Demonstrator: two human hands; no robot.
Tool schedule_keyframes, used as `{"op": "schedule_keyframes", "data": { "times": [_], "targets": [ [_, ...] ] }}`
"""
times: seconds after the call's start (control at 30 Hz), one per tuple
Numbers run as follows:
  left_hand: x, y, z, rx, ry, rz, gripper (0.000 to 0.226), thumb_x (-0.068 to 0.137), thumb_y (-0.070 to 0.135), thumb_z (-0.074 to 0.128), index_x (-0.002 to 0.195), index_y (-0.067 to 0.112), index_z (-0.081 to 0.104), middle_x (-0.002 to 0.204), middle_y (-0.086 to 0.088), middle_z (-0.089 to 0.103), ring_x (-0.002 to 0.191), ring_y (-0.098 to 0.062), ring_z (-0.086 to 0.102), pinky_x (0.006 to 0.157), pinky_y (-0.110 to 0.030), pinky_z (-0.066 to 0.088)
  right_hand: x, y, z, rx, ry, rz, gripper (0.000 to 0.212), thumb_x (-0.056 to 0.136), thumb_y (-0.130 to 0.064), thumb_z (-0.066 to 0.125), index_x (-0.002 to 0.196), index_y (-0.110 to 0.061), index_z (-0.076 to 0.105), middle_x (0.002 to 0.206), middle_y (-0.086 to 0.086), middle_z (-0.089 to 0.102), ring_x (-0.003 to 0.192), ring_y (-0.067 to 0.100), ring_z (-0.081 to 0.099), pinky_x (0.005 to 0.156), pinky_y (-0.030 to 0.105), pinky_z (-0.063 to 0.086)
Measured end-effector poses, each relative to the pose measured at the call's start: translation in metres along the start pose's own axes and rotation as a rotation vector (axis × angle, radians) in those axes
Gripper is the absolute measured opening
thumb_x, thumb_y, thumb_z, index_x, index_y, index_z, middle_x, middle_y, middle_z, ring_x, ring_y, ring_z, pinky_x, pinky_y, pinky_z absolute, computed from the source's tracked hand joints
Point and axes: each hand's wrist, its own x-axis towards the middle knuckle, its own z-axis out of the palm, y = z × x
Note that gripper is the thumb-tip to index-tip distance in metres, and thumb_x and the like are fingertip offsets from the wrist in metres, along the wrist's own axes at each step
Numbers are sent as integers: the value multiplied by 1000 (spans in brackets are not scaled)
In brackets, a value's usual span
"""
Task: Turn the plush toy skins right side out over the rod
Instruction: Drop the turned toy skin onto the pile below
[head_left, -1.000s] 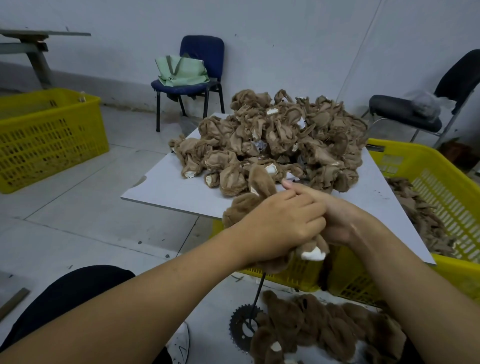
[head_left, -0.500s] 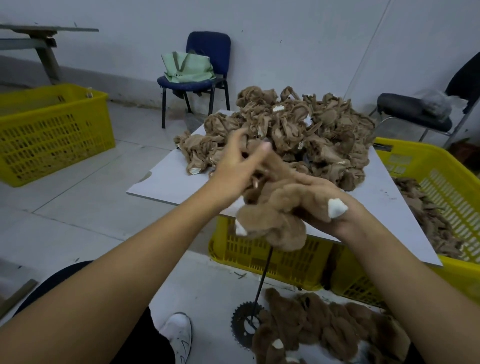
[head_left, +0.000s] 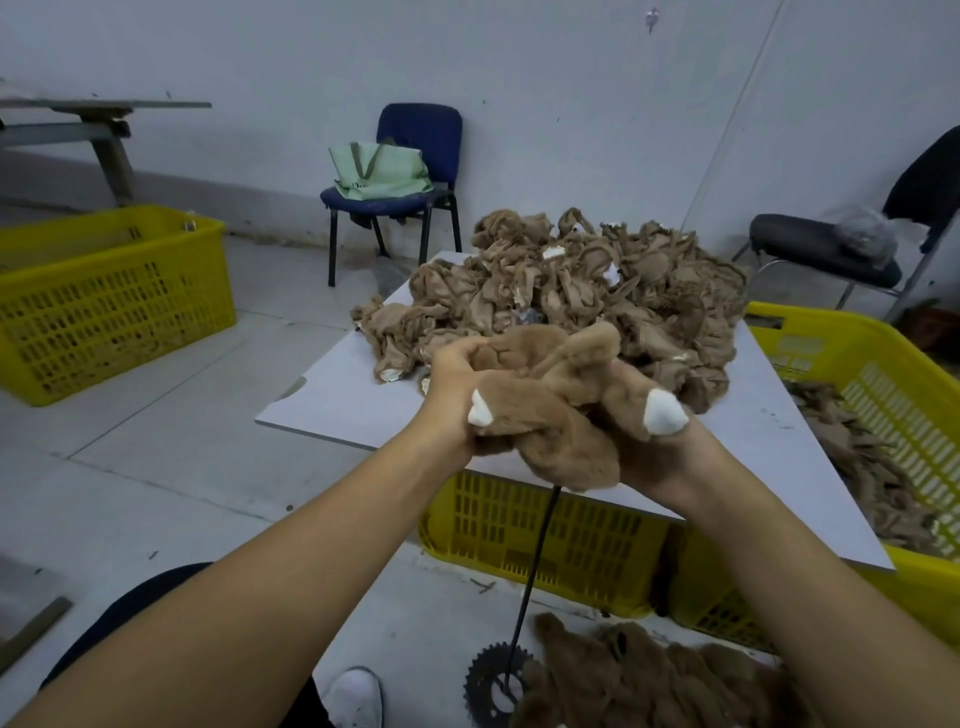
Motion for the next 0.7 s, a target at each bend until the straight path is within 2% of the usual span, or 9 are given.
{"op": "schedule_keyframes", "data": {
  "times": [0.03, 0.07, 0.13, 0.17, 0.3, 0.4, 0.47, 0.63, 0.7],
  "targets": [
    [2, 1, 0, 82, 31, 165, 22, 86, -9, 63, 81, 12, 67, 82, -6, 69, 75, -17, 69, 64, -29, 58, -2, -2, 0, -78, 54, -5, 116, 47, -64, 91, 143, -15, 49, 138, 14, 58, 117, 36, 62, 94, 58, 50],
    [2, 2, 1, 173, 65, 327, 28, 79, -14, 67, 81, 13, 67, 82, -1, 69, 77, -11, 68, 66, -24, 56, -3, -4, 0, -112, 119, -36, 107, 53, -56, 92, 140, -11, 49, 138, 16, 58, 113, 34, 64, 95, 55, 51],
    [0, 2, 7, 217, 90, 518, 29, 72, -12, 69, 82, 16, 68, 81, 7, 69, 79, -8, 66, 69, -21, 54, -4, -10, 3, -111, 251, -161, 41, 92, -22, 70, 127, -9, 54, 133, 18, 60, 99, 21, 69, 84, 38, 58],
    [-3, 2, 10, 183, 86, 552, 25, 71, -6, 66, 81, 17, 68, 83, 6, 69, 81, -12, 66, 70, -24, 56, -4, -12, 3, -146, 317, -208, 24, 98, -7, 59, 122, -10, 57, 126, 14, 64, 95, 19, 69, 78, 33, 58],
    [-6, 3, 15, 171, 172, 702, 28, 68, -6, 62, 88, 14, 67, 91, -14, 65, 87, -31, 62, 75, -36, 57, -1, -24, 4, -144, 410, -316, 25, 100, -7, 55, 120, -14, 68, 120, 9, 69, 106, 24, 69, 84, 38, 59],
    [0, 9, 14, 201, 289, 844, 24, 77, -9, 68, 94, 6, 63, 94, -14, 62, 87, -29, 61, 77, -42, 56, -3, -25, 7, -155, 260, -293, 26, 101, -36, 54, 117, -23, 70, 113, 3, 73, 106, 21, 70, 91, 44, 57],
    [2, 11, 13, 206, 349, 881, 22, 83, -6, 69, 96, 8, 58, 96, -14, 59, 87, -25, 59, 78, -39, 55, -5, -20, 10, -249, 162, -293, 33, 92, -47, 63, 118, -27, 68, 112, -3, 73, 107, 17, 69, 90, 38, 57],
    [4, 4, 14, 483, 364, 899, 30, 74, -11, 65, 95, 8, 56, 108, -9, 48, 97, -5, 49, 82, -11, 42, 0, -7, 6, -464, 336, -287, 27, 89, -11, 73, 109, -28, 66, 106, -6, 72, 100, 9, 68, 78, 24, 59],
    [5, -3, 16, 644, 285, 952, 36, 70, -16, 61, 96, 7, 55, 117, -10, 42, 108, -15, 46, 87, -12, 39, 2, -4, 1, -398, 418, -230, 30, 90, -8, 71, 114, -25, 63, 112, -4, 69, 101, 9, 66, 73, 22, 57]
  ]
}}
